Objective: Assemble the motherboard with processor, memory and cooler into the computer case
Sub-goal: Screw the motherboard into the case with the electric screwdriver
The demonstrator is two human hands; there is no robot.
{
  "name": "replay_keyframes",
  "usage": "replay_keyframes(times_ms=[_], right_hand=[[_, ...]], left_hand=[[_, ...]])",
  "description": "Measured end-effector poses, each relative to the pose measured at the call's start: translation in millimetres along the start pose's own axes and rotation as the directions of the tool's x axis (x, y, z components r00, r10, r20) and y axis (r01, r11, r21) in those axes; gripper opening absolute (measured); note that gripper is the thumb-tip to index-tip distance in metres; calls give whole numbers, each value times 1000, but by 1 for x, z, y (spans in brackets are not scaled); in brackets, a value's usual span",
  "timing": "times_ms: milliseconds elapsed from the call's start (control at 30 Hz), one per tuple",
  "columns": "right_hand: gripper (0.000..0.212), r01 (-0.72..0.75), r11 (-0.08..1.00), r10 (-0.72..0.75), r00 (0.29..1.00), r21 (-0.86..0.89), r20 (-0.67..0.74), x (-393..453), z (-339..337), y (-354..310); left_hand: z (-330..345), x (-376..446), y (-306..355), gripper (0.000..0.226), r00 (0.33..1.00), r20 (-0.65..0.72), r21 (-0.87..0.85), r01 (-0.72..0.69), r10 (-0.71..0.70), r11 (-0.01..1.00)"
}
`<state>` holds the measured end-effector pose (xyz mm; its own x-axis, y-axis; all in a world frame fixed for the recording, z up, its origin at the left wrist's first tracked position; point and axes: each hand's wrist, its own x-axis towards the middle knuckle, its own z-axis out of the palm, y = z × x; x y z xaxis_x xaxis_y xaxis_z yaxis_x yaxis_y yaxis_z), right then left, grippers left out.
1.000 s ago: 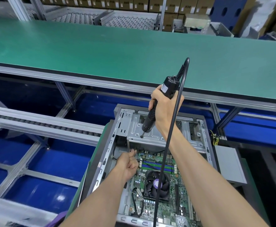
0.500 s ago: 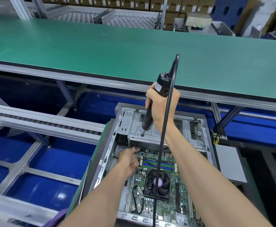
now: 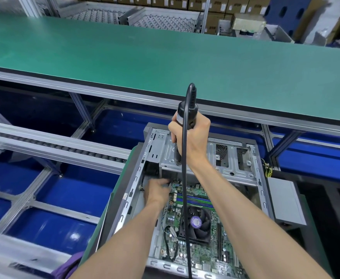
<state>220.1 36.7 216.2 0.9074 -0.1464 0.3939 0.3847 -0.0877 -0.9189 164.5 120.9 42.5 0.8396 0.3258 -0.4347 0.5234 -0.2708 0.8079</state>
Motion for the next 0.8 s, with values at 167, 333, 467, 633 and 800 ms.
replay_keyframes(times_ms=[167,333,467,633,800], right_hand=[[13,-11,1000,11,1000,15,-7,-1,-1,5],[13,-12,1000,12,1000,15,-19,-2,-1,9],[13,-4,1000,5,1000,16,-18,-2,0,10],[12,2,1000,-1,1000,19,-8,-3,3,9],[10,-20,999,18,998,45,59,-3,-1,11]], left_hand=[[0,-1,3,27,999,-31,-14,-14,14,1000],[0,0,-1,29,1000,-5,70,-17,17,997],[-2,-1,-1,30,999,4,67,-34,34,997],[-1,0,-2,29,998,30,43,-58,57,997],[0,1,-4,27,999,31,21,-36,35,999]])
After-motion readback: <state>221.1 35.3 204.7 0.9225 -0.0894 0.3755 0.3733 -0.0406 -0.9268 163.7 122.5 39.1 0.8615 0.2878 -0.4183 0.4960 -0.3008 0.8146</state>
